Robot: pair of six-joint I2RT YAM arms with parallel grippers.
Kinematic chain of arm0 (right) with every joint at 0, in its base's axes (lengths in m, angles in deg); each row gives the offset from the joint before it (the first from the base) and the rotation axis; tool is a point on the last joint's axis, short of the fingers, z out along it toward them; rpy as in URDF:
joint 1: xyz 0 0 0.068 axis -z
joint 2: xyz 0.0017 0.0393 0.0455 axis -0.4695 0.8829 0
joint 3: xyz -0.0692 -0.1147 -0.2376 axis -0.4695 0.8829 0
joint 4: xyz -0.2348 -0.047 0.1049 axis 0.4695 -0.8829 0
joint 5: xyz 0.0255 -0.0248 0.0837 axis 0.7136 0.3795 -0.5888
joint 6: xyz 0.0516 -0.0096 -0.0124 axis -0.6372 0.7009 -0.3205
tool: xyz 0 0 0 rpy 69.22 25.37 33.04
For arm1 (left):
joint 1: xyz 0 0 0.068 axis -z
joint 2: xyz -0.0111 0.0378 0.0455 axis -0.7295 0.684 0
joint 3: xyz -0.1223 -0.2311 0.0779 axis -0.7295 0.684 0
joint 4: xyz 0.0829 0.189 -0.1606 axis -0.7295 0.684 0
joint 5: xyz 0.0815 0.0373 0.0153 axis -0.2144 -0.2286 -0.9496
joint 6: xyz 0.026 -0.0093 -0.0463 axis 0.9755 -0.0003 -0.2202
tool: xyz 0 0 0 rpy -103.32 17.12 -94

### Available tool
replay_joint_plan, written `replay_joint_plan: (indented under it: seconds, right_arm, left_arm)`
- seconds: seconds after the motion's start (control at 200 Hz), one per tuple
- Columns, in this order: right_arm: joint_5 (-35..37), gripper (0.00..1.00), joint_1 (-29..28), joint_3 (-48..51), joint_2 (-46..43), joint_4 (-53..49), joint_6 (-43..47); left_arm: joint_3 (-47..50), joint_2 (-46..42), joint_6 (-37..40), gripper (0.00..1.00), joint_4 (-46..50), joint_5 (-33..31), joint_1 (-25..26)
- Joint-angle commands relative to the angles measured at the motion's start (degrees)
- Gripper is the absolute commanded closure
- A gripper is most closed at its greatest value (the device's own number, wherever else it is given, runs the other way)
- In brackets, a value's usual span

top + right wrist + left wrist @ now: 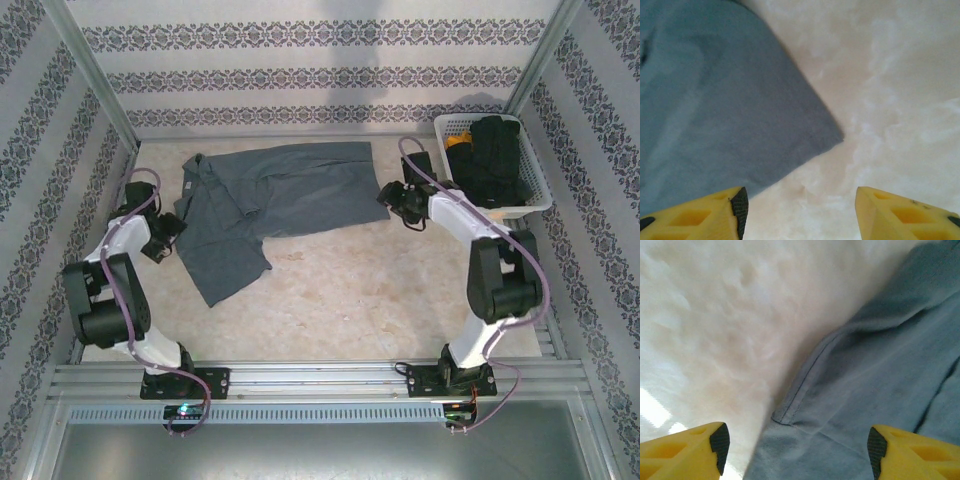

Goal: Fold and stack the t-shirts

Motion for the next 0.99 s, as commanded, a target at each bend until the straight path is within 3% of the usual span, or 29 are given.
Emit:
replay_joint_plan:
  seconds: [0.0,0.155,0.27,0.47,0.709,0.989]
  right_arm:
    - [-2.55,0.4,-0.63,-4.65,5.95,0.08,0.16]
    - [-0.6,0.41,-0.86,-11.51,12.28,-5.43,0.66]
    - [1.79,0.42,-1.08,-15.61,15.29,-10.19,0.7]
    - [5.14,0.44,-1.34,-20.05,18.66,-17.92,-1.15]
    - [5.07,0.46,-2.22,-20.86,20.98,-17.86,-1.14]
    - [5.21,0.65,-2.92,-28.5,26.91,-23.28,-0.68]
  left_arm:
    - [0.34,1.93,3.71,0.26,-6.08,5.08,-0.23]
    - [-2.45,8.73,4.84,0.34,-8.37,7.95,-0.06]
    - [-3.99,11.54,5.1,0.39,-7.48,6.54,0.2]
    - [-4.1,10.11,5.87,0.4,-6.44,4.65,0.29]
    - [-5.6,4.1,5.18,0.36,-3.77,1.08,0.29]
    - [-5.27,1.98,2.93,0.35,-5.51,1.06,1.26]
